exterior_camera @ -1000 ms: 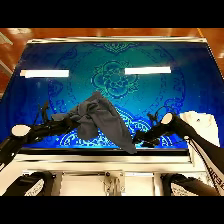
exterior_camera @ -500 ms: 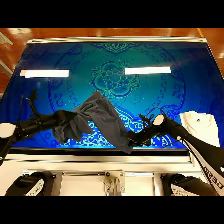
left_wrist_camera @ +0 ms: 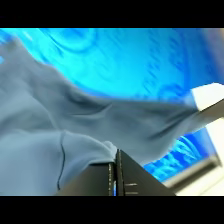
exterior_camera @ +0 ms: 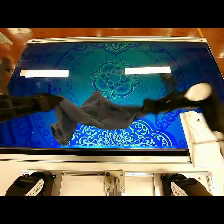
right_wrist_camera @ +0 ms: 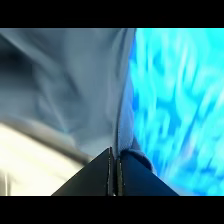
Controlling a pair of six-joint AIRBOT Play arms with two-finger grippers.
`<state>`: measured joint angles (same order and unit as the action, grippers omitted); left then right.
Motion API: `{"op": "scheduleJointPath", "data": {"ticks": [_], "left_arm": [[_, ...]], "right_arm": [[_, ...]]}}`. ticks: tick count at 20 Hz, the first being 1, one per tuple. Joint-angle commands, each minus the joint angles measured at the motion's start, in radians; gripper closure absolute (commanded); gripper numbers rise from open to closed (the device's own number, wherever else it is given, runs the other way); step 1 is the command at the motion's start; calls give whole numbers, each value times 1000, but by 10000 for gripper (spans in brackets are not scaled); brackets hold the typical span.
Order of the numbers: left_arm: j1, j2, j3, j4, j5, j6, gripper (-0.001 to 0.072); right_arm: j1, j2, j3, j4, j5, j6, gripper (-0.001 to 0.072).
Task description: Fold the shirts.
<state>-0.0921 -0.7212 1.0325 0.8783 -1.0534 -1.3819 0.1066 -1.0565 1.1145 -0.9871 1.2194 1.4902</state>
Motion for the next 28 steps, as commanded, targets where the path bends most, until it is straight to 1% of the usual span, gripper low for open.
{"op": "scheduleJointPath", "data": {"ticks": [1, 4, 7, 9, 11, 13, 15, 16, 17, 18, 19, 20, 21, 23, 26, 28], "left_arm": [[0, 11, 239, 200, -66, -101, 669], [0, 11, 397, 200, -65, -132, 669], [0, 16, 504, 200, -66, -132, 669], [0, 23, 561, 200, -66, -135, 669], [0, 23, 624, 207, -64, -134, 669], [0, 23, 676, 207, -63, -134, 669], [0, 29, 722, 206, -57, -134, 669], [0, 34, 738, 207, -49, -134, 669], [0, 38, 740, 209, -48, -135, 669], [0, 38, 740, 236, -73, -154, 669], [0, 36, 739, 261, -110, -185, 669], [0, 29, 737, 267, -141, -191, 669], [0, 29, 737, 266, -162, -191, 669], [0, 30, 737, 268, -171, -191, 669], [0, 30, 737, 267, -185, -191, 669], [0, 35, 739, 255, -177, -190, 669]], "right_arm": [[-108, 198, 192, -18, -114, -3, 660], [-135, 295, 262, -26, -121, -31, 661], [-135, 355, 276, -62, -128, -39, 661], [-135, 398, 276, -111, -164, -39, 660], [-135, 443, 276, -152, -270, -39, 660], [-135, 487, 276, -192, -457, -36, 661], [-135, 521, 276, -190, -613, -35, 661], [-135, 533, 276, -190, -647, -25, 661], [-135, 537, 276, -194, -631, -3, 661], [-135, 536, 276, -194, -573, 16, 661], [-135, 527, 276, -193, -478, 19, 661], [-135, 520, 276, -202, -393, 5, 661], [-136, 517, 276, -214, -339, 0, 661], [-137, 517, 276, -253, -341, 20, 661], [-136, 521, 276, -251, -345, -15, 661], [-137, 533, 276, -253, -407, -17, 661]]}}
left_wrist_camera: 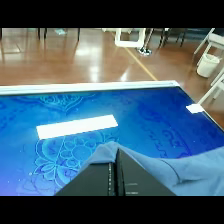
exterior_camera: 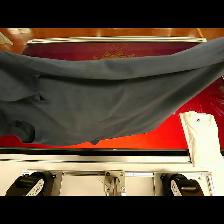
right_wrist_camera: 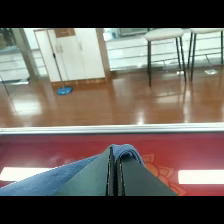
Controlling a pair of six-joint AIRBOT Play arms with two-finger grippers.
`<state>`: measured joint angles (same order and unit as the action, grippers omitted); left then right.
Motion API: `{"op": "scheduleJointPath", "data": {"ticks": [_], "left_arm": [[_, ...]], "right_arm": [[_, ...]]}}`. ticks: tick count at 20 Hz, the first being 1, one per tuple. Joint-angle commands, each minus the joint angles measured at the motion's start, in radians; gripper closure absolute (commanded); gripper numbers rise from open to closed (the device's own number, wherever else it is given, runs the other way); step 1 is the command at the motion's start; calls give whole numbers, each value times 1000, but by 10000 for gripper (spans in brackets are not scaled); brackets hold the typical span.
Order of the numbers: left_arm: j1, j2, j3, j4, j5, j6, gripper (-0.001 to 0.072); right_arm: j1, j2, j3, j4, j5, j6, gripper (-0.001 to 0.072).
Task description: Fold the shirts.
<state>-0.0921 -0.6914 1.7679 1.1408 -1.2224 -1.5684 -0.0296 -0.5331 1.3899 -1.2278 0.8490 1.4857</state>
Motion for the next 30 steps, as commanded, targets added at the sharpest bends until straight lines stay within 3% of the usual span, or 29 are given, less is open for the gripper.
{"op": "scheduleJointPath", "data": {"ticks": [1, 4, 8, 12, 17, 19, 22, 26, 30], "left_arm": [[0, 17, 5, -7, 19, -3, 669], [0, 52, 38, -7, 156, -16, 669], [0, 100, 76, -7, 295, -16, 669], [0, 132, 78, -4, 198, -52, 669], [0, 144, 79, 117, -39, -113, 669], [0, 138, 79, 127, -111, -113, 670], [0, 101, 57, 261, -257, -109, 669], [0, -18, -31, 303, -282, -45, 669], [0, -267, -49, 303, -273, 27, 668]], "right_arm": [[0, 21, 1, -13, -103, -22, 661], [-1, 58, 2, -24, -305, -24, 662], [-1, 63, 109, -67, -293, -24, 661], [-1, 63, 270, -153, -62, 15, 661], [-1, 63, 358, -380, 462, 154, 661], [-1, 41, 358, -382, 678, 157, 661], [-1, -58, 353, -394, 972, 122, 661], [0, -238, 272, -401, 1000, 60, 661], [0, -485, 218, -393, 826, 55, 661]]}}
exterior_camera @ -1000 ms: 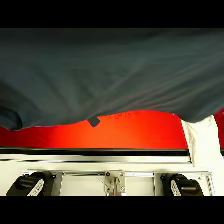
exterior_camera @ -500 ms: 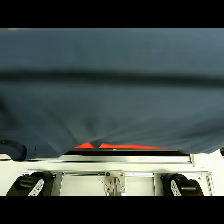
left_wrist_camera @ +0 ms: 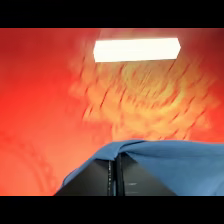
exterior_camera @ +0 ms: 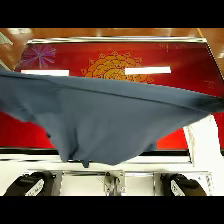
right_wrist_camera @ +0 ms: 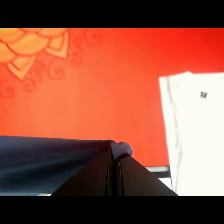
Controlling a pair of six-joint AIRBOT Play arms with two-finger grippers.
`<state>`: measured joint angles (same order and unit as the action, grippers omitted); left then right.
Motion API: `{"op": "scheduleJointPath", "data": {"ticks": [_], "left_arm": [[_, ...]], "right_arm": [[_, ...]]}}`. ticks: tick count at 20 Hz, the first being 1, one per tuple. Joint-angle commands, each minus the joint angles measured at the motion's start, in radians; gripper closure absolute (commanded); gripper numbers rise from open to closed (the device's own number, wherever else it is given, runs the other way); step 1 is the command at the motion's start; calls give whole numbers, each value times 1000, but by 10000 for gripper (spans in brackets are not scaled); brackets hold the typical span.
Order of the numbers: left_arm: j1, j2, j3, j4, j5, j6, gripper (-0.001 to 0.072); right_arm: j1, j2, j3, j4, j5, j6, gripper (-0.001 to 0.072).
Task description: Fold the shirts.
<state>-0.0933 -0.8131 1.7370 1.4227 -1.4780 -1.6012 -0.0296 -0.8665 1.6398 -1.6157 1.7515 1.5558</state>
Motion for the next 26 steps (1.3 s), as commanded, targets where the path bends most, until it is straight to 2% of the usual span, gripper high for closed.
{"op": "scheduleJointPath", "data": {"ticks": [1, 4, 7, 9, 11, 15, 17, 18, 19, 20, 21, 22, 24, 25, 26], "left_arm": [[2, -218, -18, 22, -7, 85, 668], [2, -417, -18, 22, 65, 109, 669], [1, -583, -18, 19, 227, 108, 668], [1, -666, -18, -5, 323, 105, 668], [0, -734, -18, -45, 368, 105, 668], [0, -846, -18, -126, 363, 103, 667], [-7, -890, -18, -158, 340, 34, 668], [-11, -910, -18, -167, 325, 7, 667], [-13, -927, -18, -171, 299, -1, 627], [-13, -934, -18, -169, 268, -22, 403], [-5, -932, -17, -157, 225, -53, 11], [15, -924, -13, -146, 145, -41, 9], [73, -900, -14, -115, -67, 77, 13], [106, -883, -21, -93, -164, 100, 13], [146, -848, -54, -95, -214, 109, 13]], "right_arm": [[0, -214, -32, -4, -147, -14, 661], [0, -397, -32, -2, -387, 23, 661], [0, -541, -32, 29, -602, 57, 661], [0, -618, -32, 94, -694, 94, 660], [0, -681, -32, 174, -740, 108, 660], [0, -784, -32, 298, -753, 109, 659], [0, -824, -32, 353, -705, 107, 633], [0, -840, -32, 365, -687, 108, 592], [0, -849, -32, 372, -683, 108, 257], [0, -850, -31, 370, -686, 106, 26], [-9, -842, -21, 362, -672, 84, 26], [-22, -830, -2, 330, -632, 42, 26], [-59, -790, 35, 156, -484, -23, 27], [-84, -763, 34, 33, -372, -39, 72], [-117, -748, 34, -55, -261, -79, 81]]}}
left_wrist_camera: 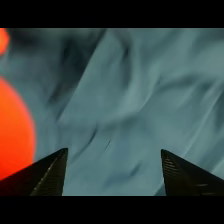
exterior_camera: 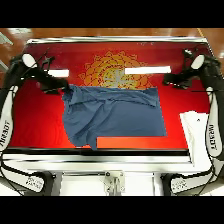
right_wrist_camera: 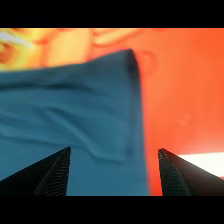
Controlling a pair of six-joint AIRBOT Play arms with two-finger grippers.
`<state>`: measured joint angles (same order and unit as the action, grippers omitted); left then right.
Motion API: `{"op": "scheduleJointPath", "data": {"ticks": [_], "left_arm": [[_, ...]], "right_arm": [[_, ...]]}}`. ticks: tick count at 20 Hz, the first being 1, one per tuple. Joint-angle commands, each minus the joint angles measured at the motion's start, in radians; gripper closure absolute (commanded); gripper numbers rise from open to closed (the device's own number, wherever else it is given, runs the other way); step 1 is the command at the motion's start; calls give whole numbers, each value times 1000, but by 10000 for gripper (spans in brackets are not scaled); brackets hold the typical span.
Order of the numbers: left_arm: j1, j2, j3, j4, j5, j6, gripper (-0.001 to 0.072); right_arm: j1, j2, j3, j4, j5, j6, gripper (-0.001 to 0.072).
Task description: Fold the shirts.
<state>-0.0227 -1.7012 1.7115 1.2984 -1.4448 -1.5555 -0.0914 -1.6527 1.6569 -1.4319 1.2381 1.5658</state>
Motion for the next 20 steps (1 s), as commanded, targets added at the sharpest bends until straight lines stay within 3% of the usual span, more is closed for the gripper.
{"op": "scheduleJointPath", "data": {"ticks": [1, 3, 5, 7, 12, 20], "left_arm": [[113, 92, -89, 15, -241, 69, 13], [193, 254, -326, -41, -131, 97, 17], [272, 427, -632, -104, -7, 101, 16], [348, 548, -898, -179, 73, 144, 15], [387, 566, -1151, -266, 183, 187, 13], [240, 451, -1173, -485, 322, 227, 14]], "right_arm": [[-106, 47, 13, -271, 372, -131, 82], [-249, 95, -64, -83, 451, -135, 82], [-386, 176, -200, 206, 377, -188, 80], [-462, 260, -339, 349, 283, -217, 80], [-478, 336, -496, 360, 232, -240, 80], [-478, 336, -519, 360, 268, -243, 80]]}}
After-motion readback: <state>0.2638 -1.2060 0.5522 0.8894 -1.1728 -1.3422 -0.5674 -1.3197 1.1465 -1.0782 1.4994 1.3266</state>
